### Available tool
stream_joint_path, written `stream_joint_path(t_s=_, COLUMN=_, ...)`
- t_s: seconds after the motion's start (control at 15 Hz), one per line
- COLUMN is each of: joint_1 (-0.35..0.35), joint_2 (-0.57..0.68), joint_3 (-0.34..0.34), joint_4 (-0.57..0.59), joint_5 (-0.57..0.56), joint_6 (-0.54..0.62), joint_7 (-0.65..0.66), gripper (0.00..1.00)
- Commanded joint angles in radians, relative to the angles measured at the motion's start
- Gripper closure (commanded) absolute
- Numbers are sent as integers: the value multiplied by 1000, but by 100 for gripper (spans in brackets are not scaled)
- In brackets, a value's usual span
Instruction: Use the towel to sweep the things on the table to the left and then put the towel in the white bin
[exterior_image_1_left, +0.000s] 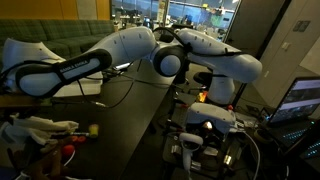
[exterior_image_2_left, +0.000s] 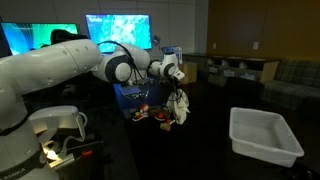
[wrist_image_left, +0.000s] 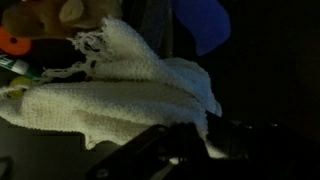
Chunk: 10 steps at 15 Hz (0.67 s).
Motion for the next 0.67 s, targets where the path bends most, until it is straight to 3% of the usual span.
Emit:
stream_joint_path(t_s=0.0, joint_1=-15, joint_2=11, joint_3=53, joint_4=85, joint_5=27, joint_6=4, joint_7=-65, gripper=90)
stream_joint_path(t_s=0.27, joint_1=-35, joint_2=-28, joint_3=81, joint_4=88, joint_5=17, joint_6=-11, joint_7=-140, gripper=91)
stream_joint_path(t_s=0.6, joint_1=-111, joint_2=-110, joint_3=115, joint_4=48, joint_5=25, joint_6=-44, joint_7=-266, gripper=91)
